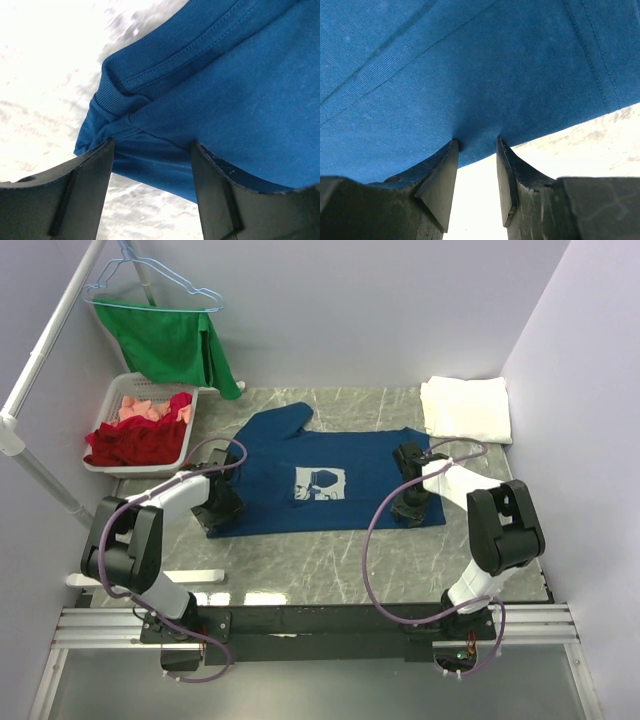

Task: Fold and stack the t-shirts
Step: Fold the tshirt

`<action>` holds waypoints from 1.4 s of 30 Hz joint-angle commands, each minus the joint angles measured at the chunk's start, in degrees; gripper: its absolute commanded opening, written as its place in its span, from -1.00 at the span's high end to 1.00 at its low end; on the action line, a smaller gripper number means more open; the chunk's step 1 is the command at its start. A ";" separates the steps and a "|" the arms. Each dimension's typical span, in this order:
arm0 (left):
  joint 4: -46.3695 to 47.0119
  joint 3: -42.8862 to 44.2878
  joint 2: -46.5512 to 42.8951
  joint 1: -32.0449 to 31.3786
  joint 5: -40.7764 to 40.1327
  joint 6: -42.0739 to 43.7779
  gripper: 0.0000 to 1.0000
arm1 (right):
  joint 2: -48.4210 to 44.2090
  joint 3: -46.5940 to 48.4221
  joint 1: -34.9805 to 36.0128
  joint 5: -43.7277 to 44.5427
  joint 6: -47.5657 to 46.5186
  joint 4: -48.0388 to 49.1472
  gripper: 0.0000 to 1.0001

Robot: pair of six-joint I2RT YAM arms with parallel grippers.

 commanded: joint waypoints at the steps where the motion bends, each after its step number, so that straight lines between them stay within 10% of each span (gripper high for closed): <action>1: -7.30 -2.14 -1.31 0.17 -1.69 -0.89 -0.38 | -0.97 -5.50 0.25 -0.46 -0.04 -3.83 0.14; 13: -12.22 -3.99 -7.99 0.00 -0.55 -2.03 -0.38 | -7.38 -11.58 2.27 -2.04 2.07 -7.17 0.17; 22: -16.19 10.94 -11.60 -0.36 -2.83 0.52 -0.40 | -15.73 -2.89 2.89 -0.72 3.13 -12.89 0.16; 35: -7.49 51.96 28.46 0.35 -0.90 13.70 -0.26 | -2.39 19.44 2.80 1.30 4.97 -8.33 0.15; 42: 6.13 58.14 35.68 0.52 3.05 17.83 -0.25 | 5.26 27.52 2.80 0.51 3.40 -8.49 0.16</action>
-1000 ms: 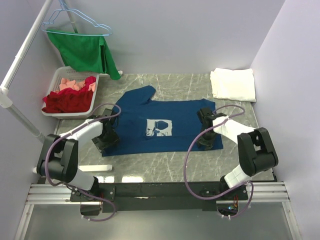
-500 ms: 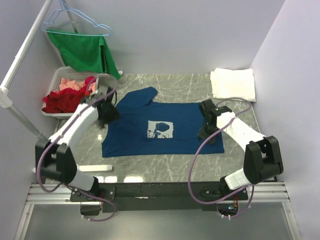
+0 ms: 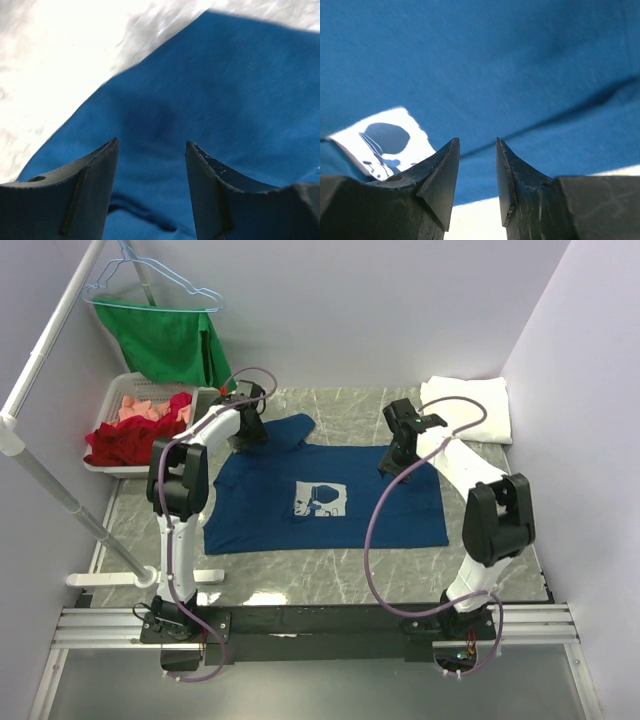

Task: Fold and stack the t-shirts
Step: Fold the tshirt

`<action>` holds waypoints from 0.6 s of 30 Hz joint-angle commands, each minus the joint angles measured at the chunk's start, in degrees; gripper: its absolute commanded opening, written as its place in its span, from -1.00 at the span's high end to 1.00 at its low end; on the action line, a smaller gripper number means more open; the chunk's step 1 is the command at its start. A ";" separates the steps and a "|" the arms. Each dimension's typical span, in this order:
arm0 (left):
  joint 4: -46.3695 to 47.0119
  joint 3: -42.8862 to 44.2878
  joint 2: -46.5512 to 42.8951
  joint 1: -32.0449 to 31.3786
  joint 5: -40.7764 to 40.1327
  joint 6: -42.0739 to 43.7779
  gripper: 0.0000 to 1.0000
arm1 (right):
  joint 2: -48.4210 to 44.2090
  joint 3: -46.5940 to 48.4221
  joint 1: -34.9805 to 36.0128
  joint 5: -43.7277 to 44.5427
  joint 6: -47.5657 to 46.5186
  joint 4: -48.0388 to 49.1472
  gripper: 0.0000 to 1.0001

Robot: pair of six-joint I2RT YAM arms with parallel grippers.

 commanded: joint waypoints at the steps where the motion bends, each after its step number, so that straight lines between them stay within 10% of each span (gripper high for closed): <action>1: 8.83 7.70 0.82 0.24 1.96 4.57 -0.25 | 4.15 5.74 0.37 0.82 -1.37 0.40 0.15; 18: 7.60 22.83 17.52 0.42 -2.52 11.95 -0.34 | 15.32 9.61 -0.51 -2.61 -4.89 3.21 0.20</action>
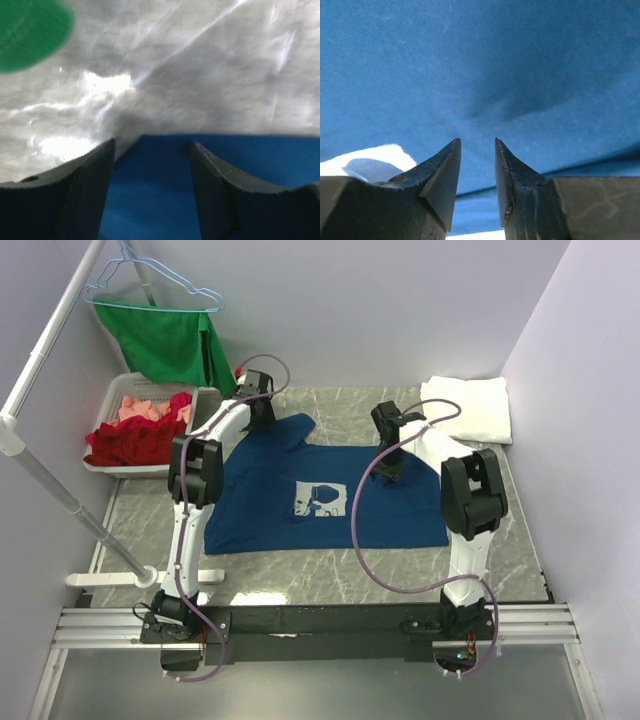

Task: Fold and stack the t-shirts
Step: Fold the tshirt

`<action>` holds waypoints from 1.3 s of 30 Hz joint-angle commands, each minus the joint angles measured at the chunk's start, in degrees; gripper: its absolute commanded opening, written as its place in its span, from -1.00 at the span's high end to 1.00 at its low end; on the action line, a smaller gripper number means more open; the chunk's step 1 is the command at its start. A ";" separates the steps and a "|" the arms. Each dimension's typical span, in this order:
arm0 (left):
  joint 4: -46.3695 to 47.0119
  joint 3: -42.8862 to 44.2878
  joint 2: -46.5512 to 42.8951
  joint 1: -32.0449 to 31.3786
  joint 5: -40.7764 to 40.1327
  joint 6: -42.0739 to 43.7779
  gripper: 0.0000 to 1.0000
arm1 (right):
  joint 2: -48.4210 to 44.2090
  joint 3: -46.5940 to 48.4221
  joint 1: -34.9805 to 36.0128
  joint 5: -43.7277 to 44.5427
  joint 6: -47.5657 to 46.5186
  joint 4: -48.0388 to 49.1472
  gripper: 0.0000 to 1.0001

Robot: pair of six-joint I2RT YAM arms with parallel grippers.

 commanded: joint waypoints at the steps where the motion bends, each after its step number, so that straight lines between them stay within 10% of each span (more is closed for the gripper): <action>1: -0.86 4.99 3.19 0.33 -1.03 2.03 -0.34 | 0.66 2.66 -0.50 0.30 -1.44 0.53 0.20; 7: -2.62 5.19 4.52 0.42 0.11 1.33 -0.29 | 1.71 4.15 -1.47 -0.41 -1.35 0.00 0.20; 17: -4.90 3.25 1.62 0.42 0.46 1.50 0.36 | 4.34 7.14 -2.00 -0.84 -1.26 -0.96 0.21; 24: -5.17 0.36 -1.28 0.42 3.54 2.03 -0.08 | 4.87 7.23 -2.00 -1.37 -1.35 -0.35 0.22; 31: -5.34 -0.35 -2.42 0.42 5.21 3.44 -0.03 | 4.26 5.65 -2.00 -1.55 -1.09 0.35 0.23; 39: -5.87 -2.90 -4.71 -0.11 4.95 3.08 0.86 | 3.47 3.19 -2.00 -1.98 -0.91 1.23 0.24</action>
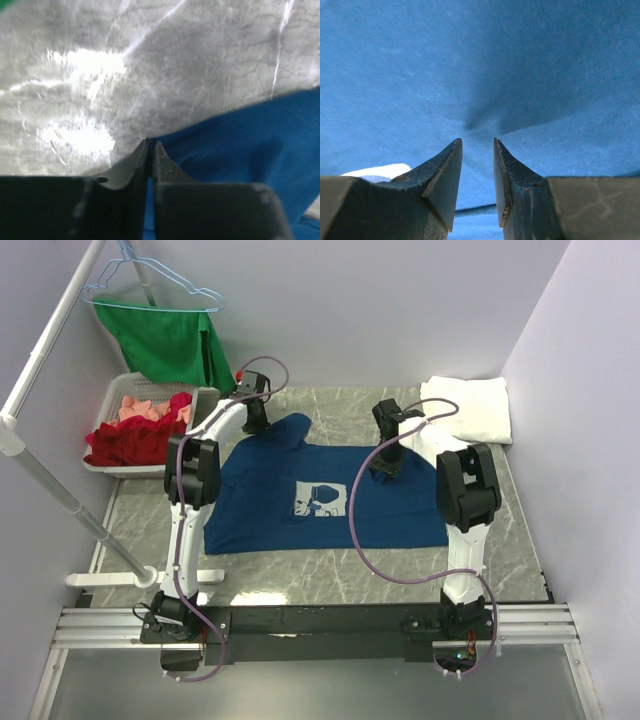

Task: Fold and stack the t-shirts
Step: Fold the tshirt

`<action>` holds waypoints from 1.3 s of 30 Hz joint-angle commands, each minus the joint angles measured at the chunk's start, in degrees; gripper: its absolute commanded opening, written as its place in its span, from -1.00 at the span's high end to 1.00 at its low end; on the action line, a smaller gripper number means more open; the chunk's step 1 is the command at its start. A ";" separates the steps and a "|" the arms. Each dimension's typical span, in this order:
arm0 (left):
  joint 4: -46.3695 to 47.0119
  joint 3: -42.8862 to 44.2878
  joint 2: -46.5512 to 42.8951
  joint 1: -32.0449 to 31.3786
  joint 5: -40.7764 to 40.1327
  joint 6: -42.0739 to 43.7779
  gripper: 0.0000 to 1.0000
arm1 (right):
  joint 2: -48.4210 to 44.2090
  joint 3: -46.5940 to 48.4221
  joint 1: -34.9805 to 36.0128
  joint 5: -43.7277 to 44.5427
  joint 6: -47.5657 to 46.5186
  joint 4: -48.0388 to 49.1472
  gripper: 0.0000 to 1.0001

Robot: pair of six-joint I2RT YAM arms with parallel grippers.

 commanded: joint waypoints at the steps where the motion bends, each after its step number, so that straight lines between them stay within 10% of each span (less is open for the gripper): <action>1: -3.12 -1.37 -3.57 -0.61 0.64 0.03 0.91 | -1.65 -1.44 -0.51 -0.54 -0.04 0.79 0.24; 21: -2.42 -1.90 -14.38 -1.14 -2.00 -0.24 0.99 | -4.99 -1.45 -2.01 5.51 1.11 0.44 0.20; 39: -1.27 -6.74 -17.99 -1.14 -2.61 0.03 0.95 | 7.14 20.52 -15.89 8.51 -1.27 -5.98 -0.07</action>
